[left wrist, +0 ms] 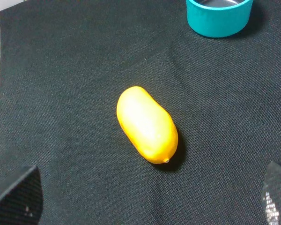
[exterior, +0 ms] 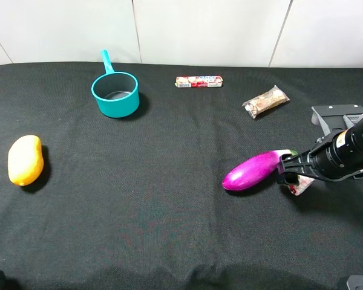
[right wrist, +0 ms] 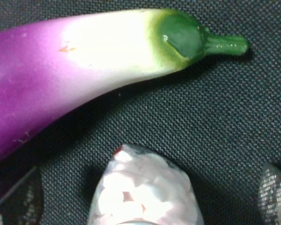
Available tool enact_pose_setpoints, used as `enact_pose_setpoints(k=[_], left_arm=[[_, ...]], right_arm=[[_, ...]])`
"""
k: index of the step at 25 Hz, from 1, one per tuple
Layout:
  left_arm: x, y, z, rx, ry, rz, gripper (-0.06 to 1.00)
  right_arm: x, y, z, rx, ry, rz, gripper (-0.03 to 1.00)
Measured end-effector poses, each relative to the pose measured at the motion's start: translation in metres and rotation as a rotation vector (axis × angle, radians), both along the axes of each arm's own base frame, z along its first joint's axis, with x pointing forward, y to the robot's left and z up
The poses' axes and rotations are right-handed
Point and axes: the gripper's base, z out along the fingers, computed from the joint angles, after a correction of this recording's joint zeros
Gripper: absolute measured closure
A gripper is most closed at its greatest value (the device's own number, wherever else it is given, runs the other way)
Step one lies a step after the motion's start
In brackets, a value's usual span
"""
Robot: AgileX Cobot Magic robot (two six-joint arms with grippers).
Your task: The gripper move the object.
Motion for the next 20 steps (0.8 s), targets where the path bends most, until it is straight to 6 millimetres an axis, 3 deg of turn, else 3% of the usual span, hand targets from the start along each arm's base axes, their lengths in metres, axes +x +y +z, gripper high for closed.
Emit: enact_pose_setpoints(k=[9, 20], left_arm=[[0.000, 0.000, 0.000, 0.000, 0.000, 0.000, -0.05], [0.000, 0.000, 0.000, 0.000, 0.000, 0.000, -0.05]], right_arm=[[-0.004, -0.001, 0.003, -0.007, 0.027, 0.000, 0.27], [-0.015, -0.004, 0.038, 0.018, -0.068, 0.000, 0.27]])
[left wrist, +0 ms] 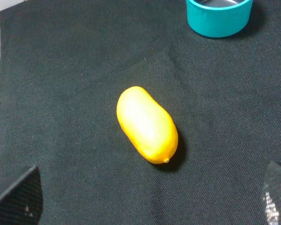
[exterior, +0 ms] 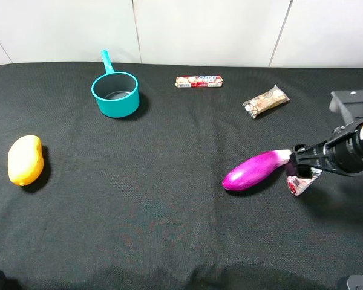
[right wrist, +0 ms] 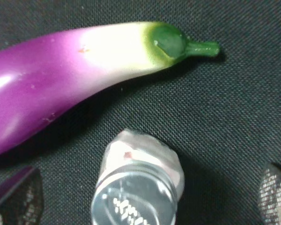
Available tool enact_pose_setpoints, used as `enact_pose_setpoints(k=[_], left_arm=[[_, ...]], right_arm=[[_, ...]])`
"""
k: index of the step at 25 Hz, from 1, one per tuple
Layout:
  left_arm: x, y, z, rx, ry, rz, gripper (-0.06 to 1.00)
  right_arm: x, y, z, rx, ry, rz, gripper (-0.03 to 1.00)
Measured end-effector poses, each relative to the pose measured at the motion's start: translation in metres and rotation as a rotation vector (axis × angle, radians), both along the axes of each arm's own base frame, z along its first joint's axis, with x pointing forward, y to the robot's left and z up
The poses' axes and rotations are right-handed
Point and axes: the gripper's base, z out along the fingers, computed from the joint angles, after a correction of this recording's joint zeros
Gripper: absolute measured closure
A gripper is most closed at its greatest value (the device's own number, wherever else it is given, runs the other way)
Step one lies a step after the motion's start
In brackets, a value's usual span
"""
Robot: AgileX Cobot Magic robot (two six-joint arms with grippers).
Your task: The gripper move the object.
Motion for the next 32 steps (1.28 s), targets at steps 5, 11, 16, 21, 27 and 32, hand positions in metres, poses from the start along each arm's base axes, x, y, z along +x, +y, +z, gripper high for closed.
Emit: enact_pose_setpoints(k=[5, 11, 16, 21, 27, 32], left_arm=[[0.000, 0.000, 0.000, 0.000, 0.000, 0.000, -0.05], [0.000, 0.000, 0.000, 0.000, 0.000, 0.000, -0.05], [0.000, 0.000, 0.000, 0.000, 0.000, 0.000, -0.05], [0.000, 0.000, 0.000, 0.000, 0.000, 0.000, -0.05], [0.000, 0.000, 0.000, 0.000, 0.000, 0.000, -0.05], [0.000, 0.000, 0.000, 0.000, 0.000, 0.000, -0.05]], right_arm=[[-0.011, -0.002, 0.021, 0.030, -0.057, -0.013, 0.27], [-0.029, -0.005, 0.045, 0.067, -0.106, -0.024, 0.27], [-0.038, -0.007, 0.075, 0.082, -0.138, -0.019, 0.27], [-0.046, -0.009, 0.104, 0.085, -0.131, -0.013, 0.27], [-0.059, -0.011, 0.131, 0.085, -0.100, -0.006, 0.27], [-0.076, -0.015, 0.149, 0.083, -0.092, 0.001, 0.27]])
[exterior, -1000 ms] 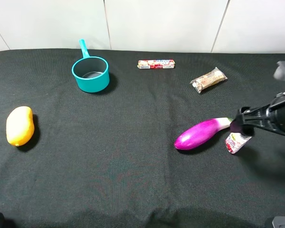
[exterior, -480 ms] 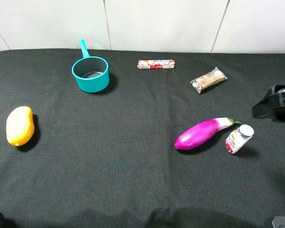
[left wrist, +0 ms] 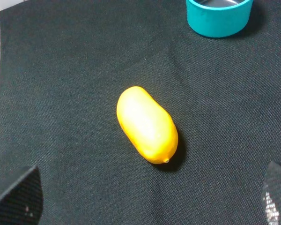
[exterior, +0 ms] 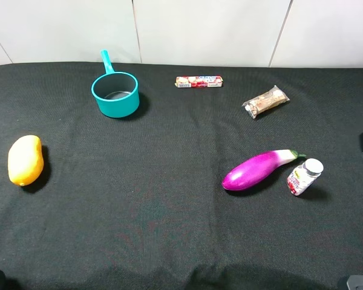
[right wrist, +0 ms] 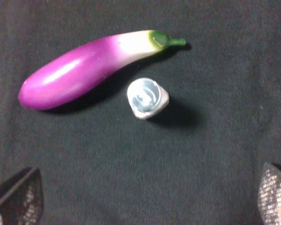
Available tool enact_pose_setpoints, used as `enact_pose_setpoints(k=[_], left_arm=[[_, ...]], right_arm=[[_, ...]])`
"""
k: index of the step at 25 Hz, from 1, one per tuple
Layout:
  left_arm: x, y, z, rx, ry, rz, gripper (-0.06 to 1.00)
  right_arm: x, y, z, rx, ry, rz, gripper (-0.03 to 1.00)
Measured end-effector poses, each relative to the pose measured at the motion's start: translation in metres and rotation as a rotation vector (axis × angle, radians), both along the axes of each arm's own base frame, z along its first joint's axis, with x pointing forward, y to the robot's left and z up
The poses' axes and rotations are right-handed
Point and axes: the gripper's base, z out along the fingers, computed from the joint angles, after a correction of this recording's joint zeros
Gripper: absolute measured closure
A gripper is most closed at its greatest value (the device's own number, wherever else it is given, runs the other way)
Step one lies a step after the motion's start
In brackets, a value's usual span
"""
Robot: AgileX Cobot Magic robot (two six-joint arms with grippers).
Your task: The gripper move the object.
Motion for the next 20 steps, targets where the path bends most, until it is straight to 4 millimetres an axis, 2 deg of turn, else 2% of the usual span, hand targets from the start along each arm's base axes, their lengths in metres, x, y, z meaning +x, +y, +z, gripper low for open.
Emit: enact_pose_setpoints(k=[12, 20], left_arm=[[0.000, 0.000, 0.000, 0.000, 0.000, 0.000, -0.05], [0.000, 0.000, 0.000, 0.000, 0.000, 0.000, -0.05]], right_arm=[[-0.052, -0.011, 0.024, 0.100, -0.219, 0.001, 0.27], [-0.073, -0.013, 0.029, 0.158, -0.306, 0.017, 0.27]])
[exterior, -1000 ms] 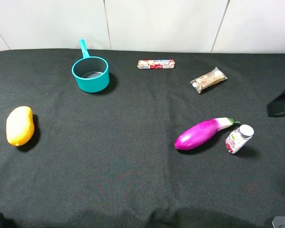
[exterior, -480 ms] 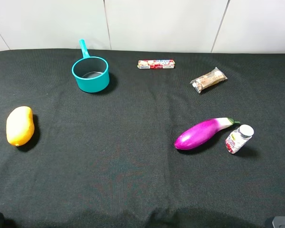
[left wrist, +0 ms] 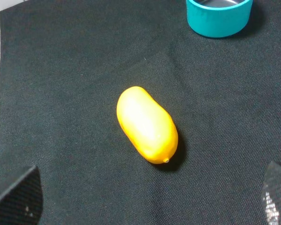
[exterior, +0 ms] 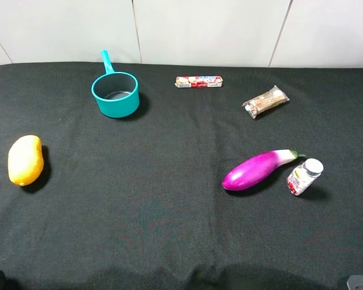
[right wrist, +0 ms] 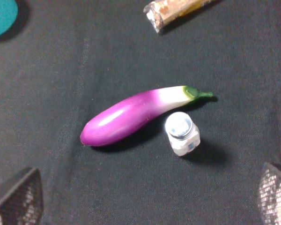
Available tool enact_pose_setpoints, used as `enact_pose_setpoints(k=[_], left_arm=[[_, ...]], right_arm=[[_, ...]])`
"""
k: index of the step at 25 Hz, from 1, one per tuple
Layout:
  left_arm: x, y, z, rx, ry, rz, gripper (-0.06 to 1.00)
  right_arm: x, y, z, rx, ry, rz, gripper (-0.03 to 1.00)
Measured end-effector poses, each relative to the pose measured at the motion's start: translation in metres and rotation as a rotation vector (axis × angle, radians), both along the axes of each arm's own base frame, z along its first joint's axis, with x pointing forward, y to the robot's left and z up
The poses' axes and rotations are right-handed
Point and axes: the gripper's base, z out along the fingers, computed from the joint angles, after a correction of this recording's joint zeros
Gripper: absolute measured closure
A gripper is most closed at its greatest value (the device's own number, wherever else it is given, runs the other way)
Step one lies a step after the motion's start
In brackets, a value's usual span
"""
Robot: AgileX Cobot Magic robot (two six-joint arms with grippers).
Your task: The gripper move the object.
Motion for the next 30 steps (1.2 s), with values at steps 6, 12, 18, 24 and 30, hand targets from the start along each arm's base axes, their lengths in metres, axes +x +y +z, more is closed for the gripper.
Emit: enact_pose_setpoints(k=[6, 12, 18, 24, 30], left_arm=[[0.000, 0.000, 0.000, 0.000, 0.000, 0.000, -0.05], [0.000, 0.000, 0.000, 0.000, 0.000, 0.000, -0.05], [0.000, 0.000, 0.000, 0.000, 0.000, 0.000, -0.05], [0.000, 0.000, 0.000, 0.000, 0.000, 0.000, -0.05], [0.000, 0.000, 0.000, 0.000, 0.000, 0.000, -0.05]], right_arm=[[-0.004, 0.000, 0.002, 0.010, -0.017, 0.014, 0.27], [-0.004, 0.001, 0.002, 0.003, -0.023, 0.027, 0.27], [-0.007, -0.001, 0.003, -0.024, -0.052, 0.048, 0.27], [-0.033, -0.018, 0.004, -0.091, -0.208, -0.064, 0.27], [-0.061, -0.030, 0.002, -0.159, -0.350, -0.219, 0.27]])
